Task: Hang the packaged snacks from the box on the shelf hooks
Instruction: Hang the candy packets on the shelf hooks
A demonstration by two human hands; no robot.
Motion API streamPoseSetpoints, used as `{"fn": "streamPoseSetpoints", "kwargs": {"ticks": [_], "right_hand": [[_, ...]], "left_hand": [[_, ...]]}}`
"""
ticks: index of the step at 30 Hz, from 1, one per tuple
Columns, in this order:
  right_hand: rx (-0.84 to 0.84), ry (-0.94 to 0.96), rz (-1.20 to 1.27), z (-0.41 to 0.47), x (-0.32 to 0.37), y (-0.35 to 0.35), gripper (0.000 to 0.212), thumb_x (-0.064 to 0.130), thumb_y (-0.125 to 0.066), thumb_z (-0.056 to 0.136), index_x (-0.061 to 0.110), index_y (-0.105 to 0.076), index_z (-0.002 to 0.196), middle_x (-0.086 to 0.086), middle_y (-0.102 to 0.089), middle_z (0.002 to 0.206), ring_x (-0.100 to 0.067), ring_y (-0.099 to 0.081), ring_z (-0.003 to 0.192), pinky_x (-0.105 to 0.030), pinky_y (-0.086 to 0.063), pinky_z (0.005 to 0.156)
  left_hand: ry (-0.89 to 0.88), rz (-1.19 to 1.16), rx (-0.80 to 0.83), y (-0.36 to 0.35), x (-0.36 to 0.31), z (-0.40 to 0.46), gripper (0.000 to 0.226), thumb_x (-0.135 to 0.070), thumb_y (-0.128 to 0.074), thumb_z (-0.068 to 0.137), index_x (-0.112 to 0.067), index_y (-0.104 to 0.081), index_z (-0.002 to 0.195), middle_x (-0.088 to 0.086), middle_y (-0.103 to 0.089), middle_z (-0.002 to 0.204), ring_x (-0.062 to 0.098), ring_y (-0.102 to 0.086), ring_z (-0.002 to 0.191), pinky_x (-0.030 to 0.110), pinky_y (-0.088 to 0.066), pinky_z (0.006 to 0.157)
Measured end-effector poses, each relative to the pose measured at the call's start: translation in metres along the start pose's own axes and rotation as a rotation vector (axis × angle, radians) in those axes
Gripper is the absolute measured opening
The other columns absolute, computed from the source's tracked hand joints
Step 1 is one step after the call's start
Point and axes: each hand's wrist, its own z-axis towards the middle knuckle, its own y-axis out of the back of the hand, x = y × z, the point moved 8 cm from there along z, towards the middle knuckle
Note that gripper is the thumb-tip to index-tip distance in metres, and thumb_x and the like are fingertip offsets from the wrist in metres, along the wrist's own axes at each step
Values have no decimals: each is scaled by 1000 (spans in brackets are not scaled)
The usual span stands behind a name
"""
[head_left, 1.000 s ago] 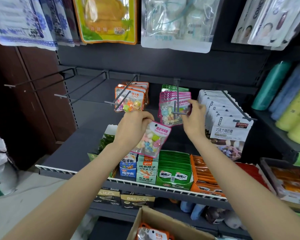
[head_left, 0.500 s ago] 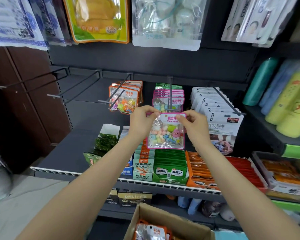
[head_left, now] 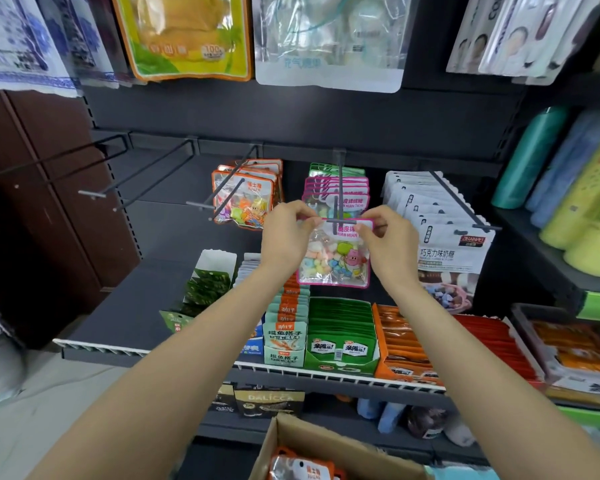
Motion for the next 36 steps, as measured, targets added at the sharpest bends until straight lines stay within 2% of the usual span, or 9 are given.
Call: {"fn": "streamPoseSetpoints", "kwargs": {"ticks": [4, 8, 14, 20, 24, 27, 30, 33, 36], "right_hand": [[-26, -50, -129, 28, -13, -13, 7, 21, -62, 89, 17, -61, 93, 1, -60, 94, -10, -56, 80, -14, -35, 58], [-37, -94, -133, 54, -23, -28, 9, 19, -60, 90, 14, -60, 98, -6, -62, 101, -20, -59, 91, -28, -46, 71], [14, -84, -226, 71, -22, -32, 13, 19, -57, 92, 10, -59, 103, -9, -57, 108, -24, -58, 90, -34, -47, 73], [94, -91, -183, 54, -8, -28, 23, 18, -56, 93, 10, -51, 114, -7, -42, 115, -22, -48, 103, -29, -39, 80], [116, -7, -185, 12, 14, -7, 27, 14, -55, 93, 12, -48, 119, -2, -39, 111, -12, -41, 91, -22, -33, 75], [181, -15, -155, -36, 14, 4, 21, 16, -53, 94, 14, -56, 115, -4, -51, 112, -12, -48, 94, -22, -38, 82], [318, -79, -158, -102, 0, 10, 16, 15, -54, 92, 15, -65, 105, 2, -61, 102, -10, -56, 93, -20, -41, 83], [475, -180, -188, -181, -24, 11, 16, 13, -56, 92, 14, -67, 103, 2, -66, 100, -9, -59, 93, -14, -38, 75], [583, -326, -220, -259, -61, 10, 16, 15, -55, 92, 17, -67, 102, 4, -67, 98, -10, -62, 94, -18, -41, 74]], "left_hand": [[5, 42, -33, -8, 0, 23, 7, -14, -61, 90, -11, -67, 92, -5, -61, 86, 7, -54, 81, 20, -39, 73], [28, 138, -70, -20, 3, 51, 11, -10, -59, 91, -10, -69, 95, 3, -69, 96, 11, -56, 82, 23, -41, 72], [76, 195, -96, -29, 8, 68, 13, -9, -59, 90, -11, -71, 94, 6, -70, 98, 14, -56, 76, 23, -40, 66], [55, 202, -188, -10, 2, 44, 21, -12, -62, 89, -10, -62, 110, 7, -60, 110, 21, -59, 97, 27, -46, 83], [59, 189, -204, 6, 6, 3, 21, -20, -63, 89, -14, -60, 108, 6, -58, 108, 22, -57, 98, 33, -49, 81], [85, 141, -136, 13, 15, -42, 16, -22, -64, 89, -14, -61, 102, 3, -63, 101, 18, -58, 91, 31, -49, 78], [113, 35, 4, 11, 21, -101, 13, -21, -63, 89, -11, -62, 96, -2, -61, 85, 8, -55, 76, 9, -41, 64], [190, -18, 144, 1, 40, -164, 16, -21, -62, 90, -7, -64, 99, 3, -65, 87, 11, -57, 79, 16, -42, 69], [198, 25, 317, -14, 59, -230, 16, -18, -58, 92, -7, -63, 102, 3, -65, 93, 12, -58, 85, 15, -40, 72]]}}
